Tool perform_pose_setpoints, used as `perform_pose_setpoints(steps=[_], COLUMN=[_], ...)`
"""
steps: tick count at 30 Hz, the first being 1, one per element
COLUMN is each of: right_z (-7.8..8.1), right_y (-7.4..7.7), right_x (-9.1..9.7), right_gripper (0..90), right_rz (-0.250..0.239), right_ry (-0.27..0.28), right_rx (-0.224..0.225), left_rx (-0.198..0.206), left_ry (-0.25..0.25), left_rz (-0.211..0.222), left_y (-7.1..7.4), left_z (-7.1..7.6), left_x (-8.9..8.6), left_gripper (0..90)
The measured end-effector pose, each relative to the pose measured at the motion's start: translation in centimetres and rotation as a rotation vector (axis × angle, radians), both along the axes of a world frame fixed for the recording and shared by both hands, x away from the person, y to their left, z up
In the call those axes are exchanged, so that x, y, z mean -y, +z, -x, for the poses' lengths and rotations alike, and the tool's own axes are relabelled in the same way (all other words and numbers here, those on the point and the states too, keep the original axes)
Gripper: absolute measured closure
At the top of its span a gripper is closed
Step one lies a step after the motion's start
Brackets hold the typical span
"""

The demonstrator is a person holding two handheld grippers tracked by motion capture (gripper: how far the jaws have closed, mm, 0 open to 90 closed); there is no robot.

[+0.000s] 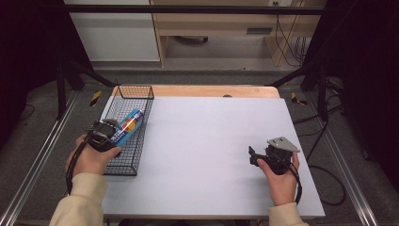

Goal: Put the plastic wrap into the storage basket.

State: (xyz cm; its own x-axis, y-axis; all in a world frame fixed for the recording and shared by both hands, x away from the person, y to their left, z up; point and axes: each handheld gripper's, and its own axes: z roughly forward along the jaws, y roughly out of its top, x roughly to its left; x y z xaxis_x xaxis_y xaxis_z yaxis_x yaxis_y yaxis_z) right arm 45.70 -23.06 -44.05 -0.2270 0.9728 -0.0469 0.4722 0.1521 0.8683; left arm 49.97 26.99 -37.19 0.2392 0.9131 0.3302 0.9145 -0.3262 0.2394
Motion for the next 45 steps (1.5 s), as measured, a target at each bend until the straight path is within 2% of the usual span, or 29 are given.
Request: perform_pose_setpoints(steps=[10, 15, 17, 21, 23, 27, 32, 34, 39, 40, 41, 42, 45], right_z=[0.0, 0.0, 0.0, 0.0, -0.1, -0.1, -0.1, 0.0, 0.0, 0.0, 0.0, 0.0, 0.1], right_y=[0.0, -0.1, -0.1, -0.1, -0.1, -0.1, -0.1, -0.1, 0.0, 0.0, 0.1, 0.1, 0.1], right_x=[0.0, 0.0, -0.1, -0.1, -0.1, -0.1, -0.1, -0.1, -0.1, -0.1, -0.1, -0.1, -0.1], right_gripper=[6.9, 6.9, 6.9, 6.8, 6.8, 6.7, 6.7, 6.7, 6.4, 6.4, 6.3, 6.2, 6.0], right_rz=[0.001, 0.004, 0.003, 0.004, 0.004, 0.004, 0.006, 0.009, 0.017, 0.018, 0.024, 0.027, 0.027], right_ry=[0.005, 0.007, 0.008, 0.012, 0.013, 0.016, 0.017, 0.017, 0.019, 0.020, 0.018, 0.016, 0.015], right_rx=[-0.002, -0.004, -0.004, -0.006, -0.008, -0.010, -0.011, -0.010, -0.001, 0.002, 0.006, 0.008, 0.015], left_rx=[-0.030, -0.042, -0.034, -0.031, -0.021, -0.017, 0.035, 0.053, 0.135, 0.154, 0.163, 0.163, 0.203], left_ry=[0.004, -0.002, -0.006, -0.007, -0.013, -0.018, -0.039, -0.042, -0.077, -0.086, -0.134, -0.182, -0.337], left_rz=[0.029, 0.007, -0.002, 0.008, -0.007, -0.009, -0.029, -0.023, -0.017, -0.014, 0.004, 0.003, -0.039], left_y=[0.0, -0.1, -0.1, -0.1, -0.2, -0.2, 0.0, 0.1, 0.7, 0.8, 1.0, 1.3, 2.5], left_z=[-0.3, -0.5, -0.5, -0.5, -0.5, -0.4, -0.2, -0.1, 0.3, 0.5, 0.6, 0.5, 0.8], left_x=[-0.2, 0.1, 0.2, 0.1, 0.1, 0.1, -0.1, -0.3, -0.2, -0.1, -0.2, -0.3, -0.4], left_gripper=[31.4, 31.2, 31.2, 31.1, 31.1, 30.8, 28.5, 26.7, 18.9, 17.6, 15.7, 14.2, 13.1])
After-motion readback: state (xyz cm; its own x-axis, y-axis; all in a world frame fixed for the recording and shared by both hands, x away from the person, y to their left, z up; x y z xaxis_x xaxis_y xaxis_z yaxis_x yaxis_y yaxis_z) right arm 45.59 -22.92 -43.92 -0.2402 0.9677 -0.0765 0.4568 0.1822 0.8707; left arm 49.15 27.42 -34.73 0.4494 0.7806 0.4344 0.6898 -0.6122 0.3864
